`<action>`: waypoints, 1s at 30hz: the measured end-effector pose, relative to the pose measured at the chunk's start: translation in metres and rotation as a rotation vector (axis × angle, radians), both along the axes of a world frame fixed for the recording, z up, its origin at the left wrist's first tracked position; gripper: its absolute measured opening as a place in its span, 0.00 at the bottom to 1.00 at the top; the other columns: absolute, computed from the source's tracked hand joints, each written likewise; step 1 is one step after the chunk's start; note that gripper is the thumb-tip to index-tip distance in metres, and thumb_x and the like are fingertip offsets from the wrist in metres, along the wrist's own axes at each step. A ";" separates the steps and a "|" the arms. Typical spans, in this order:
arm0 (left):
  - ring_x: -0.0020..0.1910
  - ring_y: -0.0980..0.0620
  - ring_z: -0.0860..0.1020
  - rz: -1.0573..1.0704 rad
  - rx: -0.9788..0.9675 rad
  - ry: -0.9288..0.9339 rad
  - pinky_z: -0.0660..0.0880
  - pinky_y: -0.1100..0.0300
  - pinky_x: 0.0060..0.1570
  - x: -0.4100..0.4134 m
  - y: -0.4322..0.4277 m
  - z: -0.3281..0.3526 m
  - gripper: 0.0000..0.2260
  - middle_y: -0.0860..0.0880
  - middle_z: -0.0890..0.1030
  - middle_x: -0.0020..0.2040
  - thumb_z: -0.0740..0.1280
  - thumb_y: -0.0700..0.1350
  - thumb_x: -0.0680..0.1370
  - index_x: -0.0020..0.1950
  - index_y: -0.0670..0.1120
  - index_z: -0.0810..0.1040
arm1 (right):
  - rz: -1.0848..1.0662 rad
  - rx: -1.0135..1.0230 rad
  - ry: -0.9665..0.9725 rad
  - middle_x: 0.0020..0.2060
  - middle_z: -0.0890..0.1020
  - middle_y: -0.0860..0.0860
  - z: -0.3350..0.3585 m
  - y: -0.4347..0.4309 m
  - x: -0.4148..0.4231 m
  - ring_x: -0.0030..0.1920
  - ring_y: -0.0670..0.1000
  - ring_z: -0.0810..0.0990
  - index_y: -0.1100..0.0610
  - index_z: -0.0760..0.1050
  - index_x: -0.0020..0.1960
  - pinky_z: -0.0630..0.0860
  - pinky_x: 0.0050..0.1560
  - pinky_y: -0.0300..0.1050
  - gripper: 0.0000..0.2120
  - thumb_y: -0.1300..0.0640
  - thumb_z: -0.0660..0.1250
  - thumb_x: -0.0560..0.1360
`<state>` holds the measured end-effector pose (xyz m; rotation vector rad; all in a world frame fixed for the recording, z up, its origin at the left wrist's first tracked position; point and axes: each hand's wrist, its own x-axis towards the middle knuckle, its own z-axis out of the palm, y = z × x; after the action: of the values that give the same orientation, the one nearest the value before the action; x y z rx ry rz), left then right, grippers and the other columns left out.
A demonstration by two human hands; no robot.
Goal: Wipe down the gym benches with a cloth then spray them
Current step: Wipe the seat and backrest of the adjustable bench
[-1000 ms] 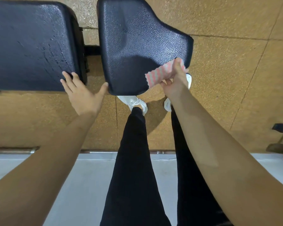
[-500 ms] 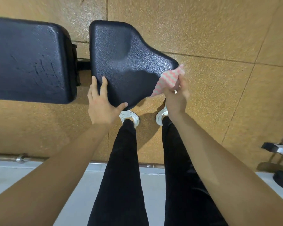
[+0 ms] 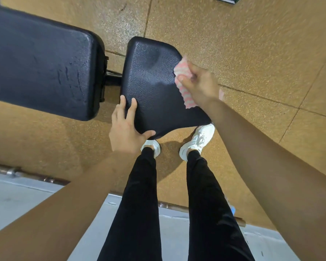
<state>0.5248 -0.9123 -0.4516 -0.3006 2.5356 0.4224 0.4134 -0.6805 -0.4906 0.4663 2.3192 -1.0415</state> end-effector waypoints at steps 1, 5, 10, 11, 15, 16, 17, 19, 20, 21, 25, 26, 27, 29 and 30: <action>0.81 0.46 0.57 0.002 0.011 0.001 0.77 0.40 0.63 0.000 -0.001 0.000 0.52 0.51 0.51 0.84 0.81 0.61 0.64 0.82 0.55 0.58 | 0.042 0.009 0.024 0.55 0.84 0.53 -0.001 -0.010 -0.014 0.55 0.54 0.81 0.47 0.69 0.77 0.77 0.59 0.51 0.30 0.43 0.69 0.77; 0.82 0.46 0.56 -0.004 0.052 0.021 0.75 0.44 0.66 0.001 -0.008 -0.004 0.52 0.52 0.52 0.84 0.81 0.62 0.65 0.83 0.56 0.57 | 0.218 -0.004 0.103 0.71 0.76 0.49 -0.009 -0.050 -0.059 0.69 0.51 0.75 0.48 0.66 0.78 0.70 0.71 0.48 0.31 0.44 0.69 0.78; 0.80 0.51 0.62 0.098 0.246 0.085 0.71 0.47 0.73 0.016 -0.032 -0.011 0.41 0.55 0.59 0.83 0.81 0.49 0.71 0.80 0.52 0.66 | 0.576 0.092 0.170 0.72 0.75 0.48 -0.004 -0.079 -0.090 0.71 0.53 0.72 0.44 0.64 0.79 0.64 0.75 0.56 0.30 0.41 0.65 0.79; 0.78 0.50 0.65 0.108 0.257 0.113 0.71 0.46 0.72 0.020 -0.040 -0.012 0.37 0.54 0.63 0.81 0.80 0.47 0.72 0.79 0.51 0.68 | 0.654 0.151 0.167 0.74 0.72 0.47 -0.003 -0.086 -0.093 0.74 0.55 0.68 0.43 0.62 0.79 0.58 0.77 0.62 0.31 0.38 0.64 0.79; 0.70 0.46 0.74 0.130 0.162 0.298 0.72 0.46 0.69 0.022 -0.078 -0.009 0.24 0.48 0.75 0.73 0.74 0.45 0.76 0.72 0.46 0.76 | 0.990 0.402 0.179 0.81 0.58 0.43 -0.003 -0.127 -0.087 0.80 0.69 0.49 0.36 0.64 0.76 0.38 0.69 0.81 0.30 0.28 0.57 0.76; 0.69 0.46 0.74 0.157 0.137 0.332 0.71 0.47 0.69 0.019 -0.088 -0.008 0.22 0.47 0.76 0.71 0.73 0.46 0.77 0.71 0.46 0.77 | 1.059 0.427 0.185 0.81 0.59 0.44 -0.004 -0.137 -0.079 0.79 0.71 0.46 0.37 0.68 0.74 0.37 0.69 0.82 0.30 0.27 0.56 0.75; 0.68 0.45 0.74 0.175 0.110 0.358 0.71 0.47 0.69 0.016 -0.099 -0.006 0.22 0.46 0.77 0.70 0.71 0.46 0.77 0.71 0.45 0.77 | 1.116 0.437 0.198 0.80 0.62 0.45 -0.004 -0.146 -0.069 0.79 0.72 0.44 0.39 0.71 0.72 0.37 0.68 0.82 0.30 0.27 0.55 0.75; 0.69 0.43 0.73 0.197 0.050 0.384 0.70 0.47 0.69 0.008 -0.120 -0.005 0.22 0.45 0.75 0.71 0.71 0.47 0.77 0.71 0.45 0.76 | 1.202 0.435 0.262 0.77 0.67 0.47 -0.003 -0.159 -0.045 0.79 0.72 0.44 0.42 0.75 0.70 0.38 0.68 0.83 0.30 0.28 0.53 0.76; 0.70 0.43 0.72 0.204 0.028 0.375 0.70 0.47 0.70 0.005 -0.130 -0.005 0.23 0.45 0.74 0.73 0.71 0.47 0.77 0.72 0.45 0.75 | 1.234 0.437 0.292 0.77 0.68 0.48 -0.002 -0.164 -0.032 0.80 0.71 0.45 0.43 0.74 0.71 0.39 0.69 0.83 0.32 0.28 0.50 0.76; 0.72 0.43 0.70 0.209 0.015 0.352 0.69 0.47 0.71 0.002 -0.139 -0.006 0.24 0.44 0.72 0.75 0.71 0.47 0.77 0.73 0.45 0.74 | 1.266 0.447 0.300 0.77 0.68 0.48 -0.002 -0.169 -0.016 0.80 0.69 0.47 0.44 0.72 0.73 0.42 0.70 0.82 0.34 0.29 0.47 0.76; 0.79 0.43 0.63 0.205 0.039 0.230 0.66 0.45 0.76 -0.005 -0.169 -0.008 0.28 0.44 0.63 0.81 0.71 0.47 0.77 0.77 0.46 0.70 | 1.345 0.426 0.223 0.77 0.68 0.48 -0.007 -0.176 0.056 0.81 0.65 0.50 0.48 0.68 0.76 0.41 0.72 0.79 0.34 0.30 0.49 0.79; 0.80 0.44 0.62 0.206 0.054 0.200 0.65 0.45 0.76 -0.006 -0.173 -0.007 0.28 0.45 0.61 0.82 0.71 0.47 0.78 0.77 0.46 0.69 | 1.355 0.384 0.251 0.72 0.73 0.48 -0.009 -0.175 0.072 0.80 0.63 0.54 0.49 0.72 0.73 0.41 0.72 0.77 0.30 0.32 0.55 0.79; 0.80 0.45 0.61 0.203 0.071 0.171 0.65 0.46 0.77 -0.005 -0.178 -0.005 0.29 0.46 0.61 0.82 0.71 0.47 0.78 0.78 0.47 0.69 | 1.358 0.333 0.309 0.67 0.77 0.47 -0.011 -0.176 0.084 0.79 0.61 0.58 0.49 0.78 0.67 0.42 0.74 0.74 0.24 0.36 0.62 0.78; 0.80 0.46 0.61 0.182 0.112 0.124 0.63 0.49 0.77 -0.003 -0.188 -0.001 0.28 0.48 0.62 0.82 0.71 0.47 0.79 0.79 0.47 0.68 | 1.294 0.192 0.424 0.57 0.83 0.48 -0.015 -0.179 0.098 0.75 0.59 0.68 0.51 0.84 0.50 0.43 0.75 0.67 0.07 0.49 0.71 0.76; 0.80 0.47 0.62 0.177 0.136 0.109 0.63 0.50 0.77 -0.002 -0.192 0.002 0.27 0.48 0.63 0.81 0.71 0.46 0.79 0.78 0.47 0.69 | 1.244 0.110 0.397 0.53 0.85 0.48 -0.014 -0.183 0.099 0.71 0.58 0.73 0.52 0.84 0.44 0.43 0.75 0.64 0.03 0.54 0.72 0.75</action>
<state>0.5228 -1.1046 -0.4497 -0.4636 2.5793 0.6931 0.5120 -0.8637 -0.5048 -1.1270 2.2998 -0.3662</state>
